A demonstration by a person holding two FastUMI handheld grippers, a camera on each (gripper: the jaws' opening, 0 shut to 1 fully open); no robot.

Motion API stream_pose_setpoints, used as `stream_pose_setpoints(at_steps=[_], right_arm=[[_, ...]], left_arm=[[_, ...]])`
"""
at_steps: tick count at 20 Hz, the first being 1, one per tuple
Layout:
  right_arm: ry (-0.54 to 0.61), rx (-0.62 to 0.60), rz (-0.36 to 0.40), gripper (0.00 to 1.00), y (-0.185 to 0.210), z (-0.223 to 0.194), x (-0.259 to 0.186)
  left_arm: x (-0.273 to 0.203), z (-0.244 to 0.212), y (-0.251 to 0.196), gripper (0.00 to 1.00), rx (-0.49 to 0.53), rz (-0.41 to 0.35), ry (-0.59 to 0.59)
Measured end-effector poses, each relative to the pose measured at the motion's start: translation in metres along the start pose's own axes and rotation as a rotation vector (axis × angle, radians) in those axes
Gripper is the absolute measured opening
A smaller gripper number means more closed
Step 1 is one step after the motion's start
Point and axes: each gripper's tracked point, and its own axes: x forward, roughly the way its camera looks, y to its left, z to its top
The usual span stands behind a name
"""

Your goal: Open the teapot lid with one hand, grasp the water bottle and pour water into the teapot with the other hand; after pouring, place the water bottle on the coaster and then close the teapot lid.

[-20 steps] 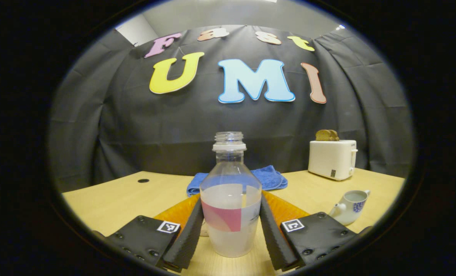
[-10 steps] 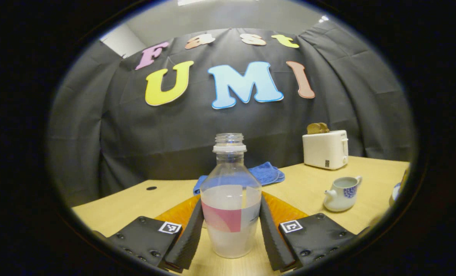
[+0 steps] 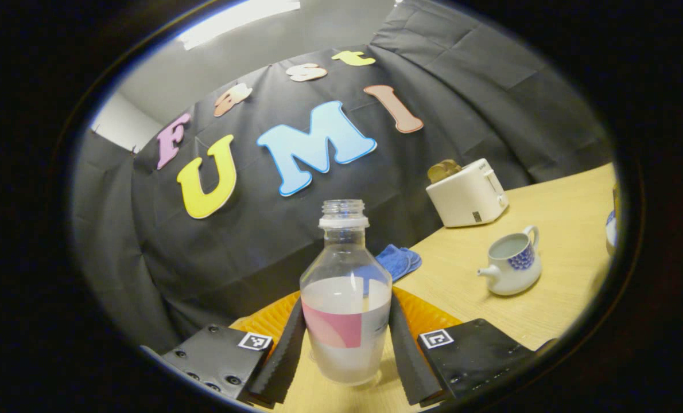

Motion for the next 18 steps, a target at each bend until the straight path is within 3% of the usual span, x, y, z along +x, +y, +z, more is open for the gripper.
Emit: stream_pose_setpoints(at_steps=[11, 15, 18], right_arm=[[0.021, 0.004, -0.007, 0.09, -0.004, -0.003, -0.008], [0.032, 0.005, -0.003, 0.09, -0.004, -0.005, -0.012], [0.038, 0.005, -0.008, 0.09, -0.006, -0.006, -0.016]], left_arm=[[0.031, -0.008, -0.045, 0.84, 0.431, -0.083, 0.046], [0.04, -0.013, -0.065, 0.84, 0.532, -0.144, 0.069], [0.041, -0.011, -0.069, 0.84, 0.597, -0.147, 0.063]])
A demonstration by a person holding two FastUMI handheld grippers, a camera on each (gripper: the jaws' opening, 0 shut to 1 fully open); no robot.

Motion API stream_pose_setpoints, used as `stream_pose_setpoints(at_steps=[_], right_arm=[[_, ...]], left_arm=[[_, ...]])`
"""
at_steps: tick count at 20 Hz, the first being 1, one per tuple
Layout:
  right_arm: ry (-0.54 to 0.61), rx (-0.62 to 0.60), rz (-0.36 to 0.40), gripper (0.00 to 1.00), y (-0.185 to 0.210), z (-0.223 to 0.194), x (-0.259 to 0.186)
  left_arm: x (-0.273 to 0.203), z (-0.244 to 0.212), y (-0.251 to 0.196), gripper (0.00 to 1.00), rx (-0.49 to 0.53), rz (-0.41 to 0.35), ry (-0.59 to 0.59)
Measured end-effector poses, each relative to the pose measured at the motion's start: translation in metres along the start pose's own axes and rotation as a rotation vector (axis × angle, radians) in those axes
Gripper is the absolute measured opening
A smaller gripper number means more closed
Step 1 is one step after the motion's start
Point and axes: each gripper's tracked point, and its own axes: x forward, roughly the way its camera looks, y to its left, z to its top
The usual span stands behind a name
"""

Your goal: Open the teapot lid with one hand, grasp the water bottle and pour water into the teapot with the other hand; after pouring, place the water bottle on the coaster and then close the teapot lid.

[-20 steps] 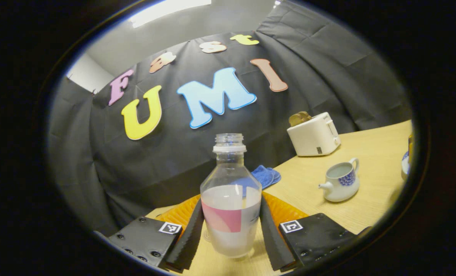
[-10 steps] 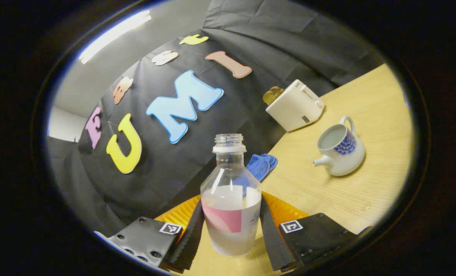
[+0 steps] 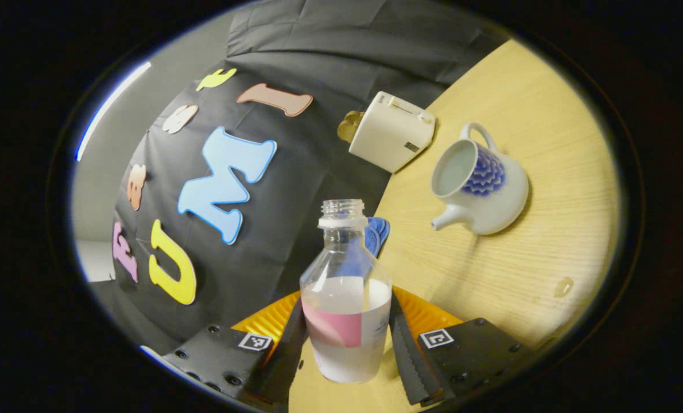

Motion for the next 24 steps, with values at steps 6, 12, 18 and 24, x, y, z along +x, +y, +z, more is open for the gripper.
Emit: stream_pose_setpoints(at_steps=[6, 12, 18, 24], right_arm=[[0.019, 0.023, -0.001, 0.09, -0.006, -0.004, -0.009], [0.027, 0.015, -0.015, 0.09, -0.01, -0.005, -0.015], [0.031, 0.019, -0.006, 0.09, -0.01, -0.006, -0.015], [0.037, 0.028, -0.001, 0.09, -0.009, -0.007, -0.015]], left_arm=[[-0.001, 0.02, -0.005, 0.84, 0.121, -0.002, -0.026], [0.006, 0.032, -0.013, 0.84, 0.244, -0.002, -0.03], [0.004, 0.036, -0.018, 0.83, 0.345, -0.052, -0.012], [0.008, 0.034, -0.018, 0.83, 0.483, -0.082, 0.022]])
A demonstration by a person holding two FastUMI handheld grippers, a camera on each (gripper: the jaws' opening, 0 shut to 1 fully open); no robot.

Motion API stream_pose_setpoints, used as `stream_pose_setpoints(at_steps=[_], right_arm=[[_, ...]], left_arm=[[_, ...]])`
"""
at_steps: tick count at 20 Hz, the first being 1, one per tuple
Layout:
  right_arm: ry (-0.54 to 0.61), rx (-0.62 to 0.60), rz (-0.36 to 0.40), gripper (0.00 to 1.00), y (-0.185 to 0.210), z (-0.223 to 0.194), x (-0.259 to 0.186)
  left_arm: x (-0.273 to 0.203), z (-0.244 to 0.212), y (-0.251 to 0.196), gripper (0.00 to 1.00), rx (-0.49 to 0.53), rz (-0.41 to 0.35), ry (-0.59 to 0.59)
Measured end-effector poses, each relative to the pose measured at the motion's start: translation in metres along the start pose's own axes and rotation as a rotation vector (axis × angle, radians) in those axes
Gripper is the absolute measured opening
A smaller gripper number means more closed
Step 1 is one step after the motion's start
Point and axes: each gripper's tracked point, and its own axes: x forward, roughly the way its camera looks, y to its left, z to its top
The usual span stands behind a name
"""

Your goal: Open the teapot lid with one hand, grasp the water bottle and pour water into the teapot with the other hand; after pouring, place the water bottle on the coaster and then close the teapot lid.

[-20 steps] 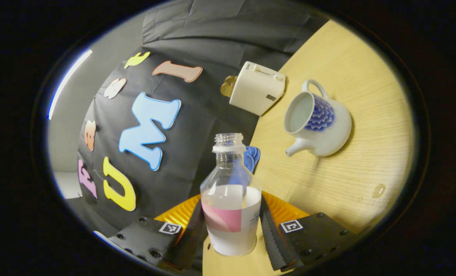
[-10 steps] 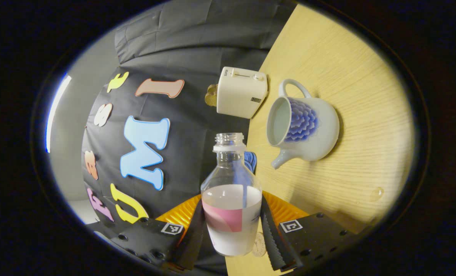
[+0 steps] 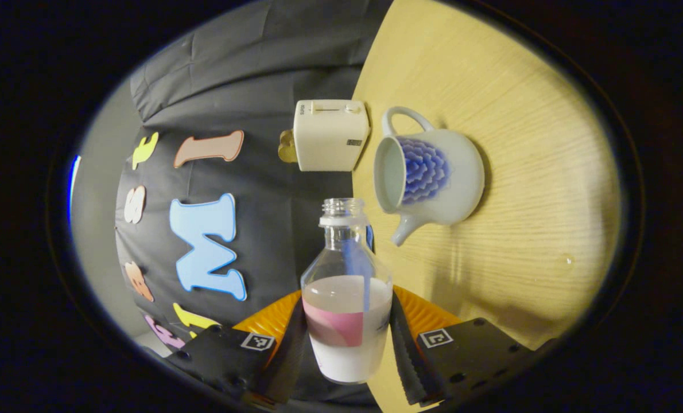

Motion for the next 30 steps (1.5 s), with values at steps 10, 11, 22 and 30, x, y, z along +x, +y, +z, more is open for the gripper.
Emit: stream_pose_setpoints(at_steps=[10, 11, 22, 30], right_arm=[[0.0, 0.003, 0.001, 0.09, -0.001, 0.0, -0.001], [0.001, 0.003, 0.002, 0.09, -0.001, 0.0, -0.001], [0.001, 0.001, 0.003, 0.09, -0.002, 0.0, -0.003], [0.0, 0.004, 0.004, 0.09, -0.002, 0.001, -0.003]], left_arm=[[0.001, 0.008, 0.002, 0.83, 0.145, -0.011, 0.006], [0.002, 0.007, 0.001, 0.83, 0.158, -0.015, 0.009], [0.002, 0.014, 0.011, 0.84, 0.282, -0.024, 0.009], [0.002, 0.017, 0.021, 0.83, 0.383, -0.031, 0.003]])
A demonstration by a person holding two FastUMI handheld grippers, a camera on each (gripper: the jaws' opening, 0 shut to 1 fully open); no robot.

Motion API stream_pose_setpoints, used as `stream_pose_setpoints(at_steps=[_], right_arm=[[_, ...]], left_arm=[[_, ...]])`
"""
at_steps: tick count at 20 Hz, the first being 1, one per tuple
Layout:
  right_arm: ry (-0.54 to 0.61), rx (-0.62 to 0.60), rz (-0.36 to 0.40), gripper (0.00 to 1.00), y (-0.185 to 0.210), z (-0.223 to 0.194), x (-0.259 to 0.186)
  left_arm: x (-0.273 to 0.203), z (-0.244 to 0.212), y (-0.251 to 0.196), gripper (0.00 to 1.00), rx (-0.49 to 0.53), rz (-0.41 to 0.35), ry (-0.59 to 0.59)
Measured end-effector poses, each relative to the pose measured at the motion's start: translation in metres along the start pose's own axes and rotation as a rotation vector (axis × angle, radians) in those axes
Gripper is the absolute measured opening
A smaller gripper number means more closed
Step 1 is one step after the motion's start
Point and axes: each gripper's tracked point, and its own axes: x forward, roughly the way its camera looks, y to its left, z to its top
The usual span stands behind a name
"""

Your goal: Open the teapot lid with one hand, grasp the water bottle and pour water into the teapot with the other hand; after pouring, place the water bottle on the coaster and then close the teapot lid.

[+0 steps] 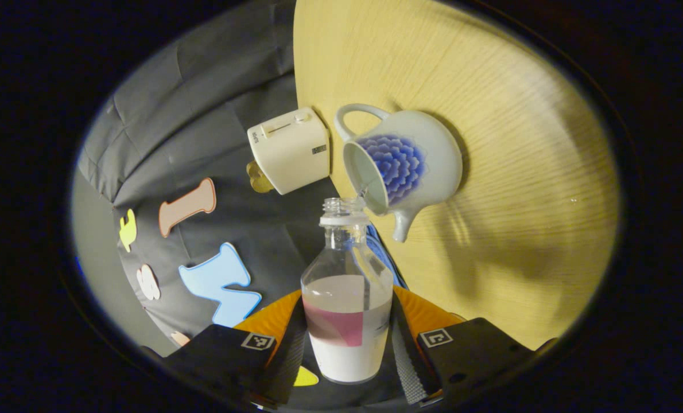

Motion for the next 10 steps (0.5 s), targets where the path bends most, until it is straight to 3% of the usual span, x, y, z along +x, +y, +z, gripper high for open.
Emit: stream_pose_setpoints(at_steps=[10], right_arm=[[-0.001, 0.0, -0.002, 0.09, -0.002, 0.0, -0.001]], left_arm=[[0.001, 0.002, 0.015, 0.83, 0.1, 0.026, -0.011]])
